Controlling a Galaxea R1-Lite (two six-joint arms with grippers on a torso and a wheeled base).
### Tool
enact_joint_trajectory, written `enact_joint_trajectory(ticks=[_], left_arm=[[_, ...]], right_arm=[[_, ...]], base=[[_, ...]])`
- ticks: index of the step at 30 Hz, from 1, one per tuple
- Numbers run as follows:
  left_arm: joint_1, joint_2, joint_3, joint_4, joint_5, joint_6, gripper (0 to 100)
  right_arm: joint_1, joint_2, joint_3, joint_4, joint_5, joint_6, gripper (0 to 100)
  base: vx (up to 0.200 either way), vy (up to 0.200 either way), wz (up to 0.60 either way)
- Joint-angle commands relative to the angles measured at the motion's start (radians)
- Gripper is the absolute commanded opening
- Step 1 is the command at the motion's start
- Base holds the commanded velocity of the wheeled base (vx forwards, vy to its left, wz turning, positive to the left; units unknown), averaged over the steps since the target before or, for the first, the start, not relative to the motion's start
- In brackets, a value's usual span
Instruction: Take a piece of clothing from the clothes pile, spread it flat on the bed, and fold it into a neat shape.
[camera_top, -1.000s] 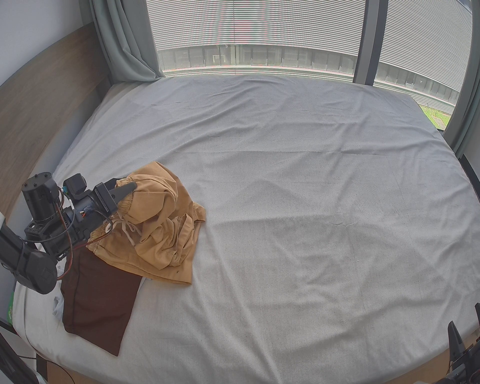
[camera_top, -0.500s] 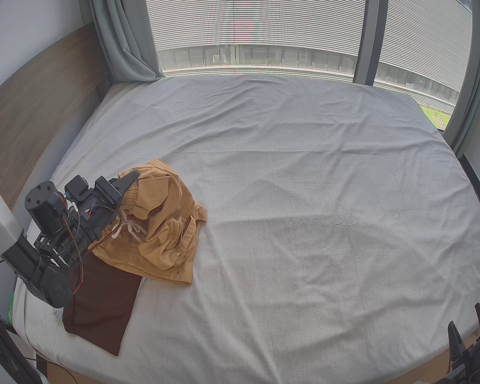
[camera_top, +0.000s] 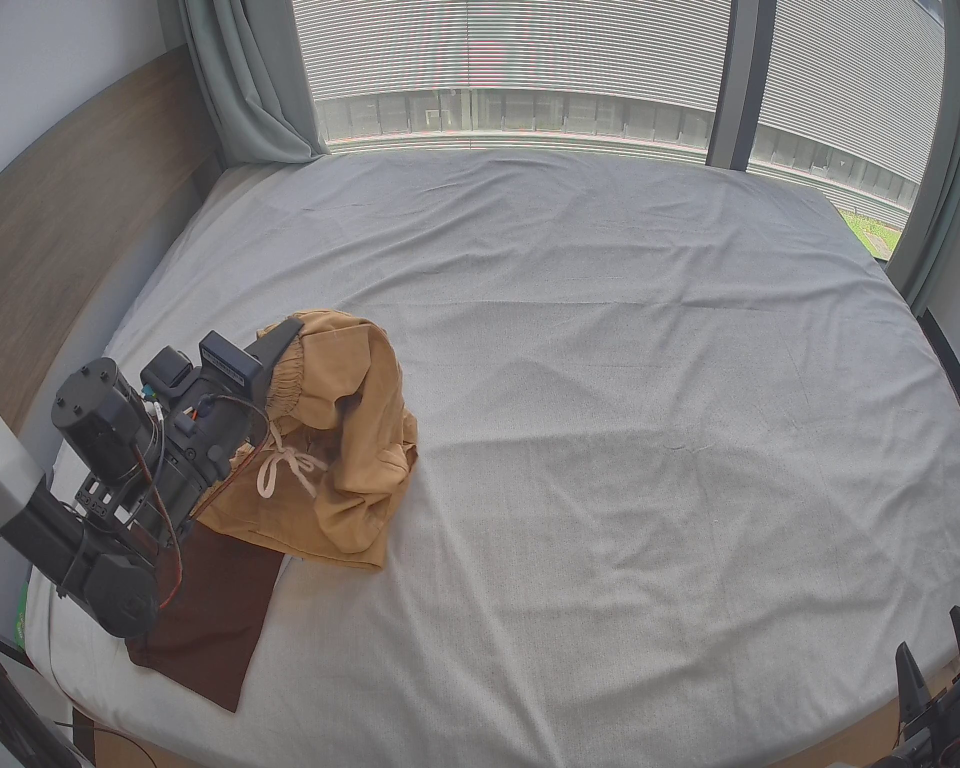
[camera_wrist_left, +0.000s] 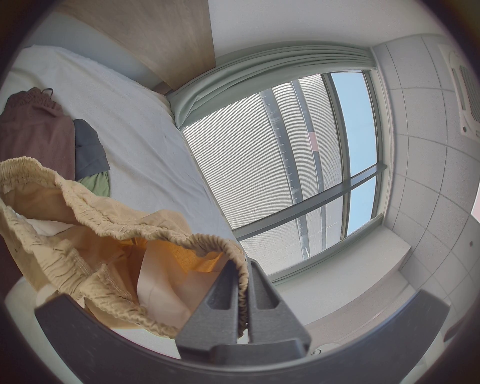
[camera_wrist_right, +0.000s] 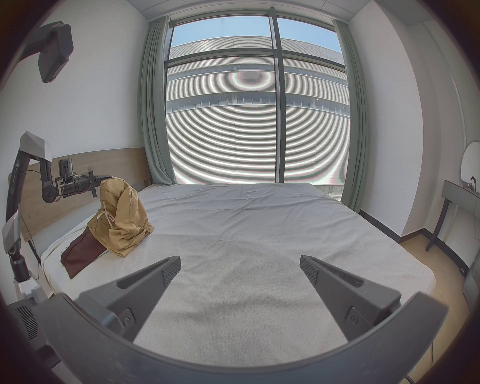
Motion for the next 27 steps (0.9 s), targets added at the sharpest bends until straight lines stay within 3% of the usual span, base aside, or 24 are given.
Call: enact_joint_trajectory(ticks=[1, 6, 27], left_arm=[[-0.032, -0.056, 0.008, -0.001, 0.007, -0.024, 0], [-0.084, -0.067, 0.006, -0.001, 0.051, -0.028, 0], [-0.322, -0.111, -0.018, 0.002, 0.093, -0.045, 0]], right_arm=[[0.0, -0.015, 0.016, 0.0, 0.0, 0.0, 100], [0.0, -0.015, 0.016, 0.0, 0.0, 0.0, 100], [0.0, -0.015, 0.018, 0.0, 0.0, 0.0, 100]], base=[[0.0, 0.0, 0.0], [0.0, 0.0, 0.0], [0.0, 0.0, 0.0]])
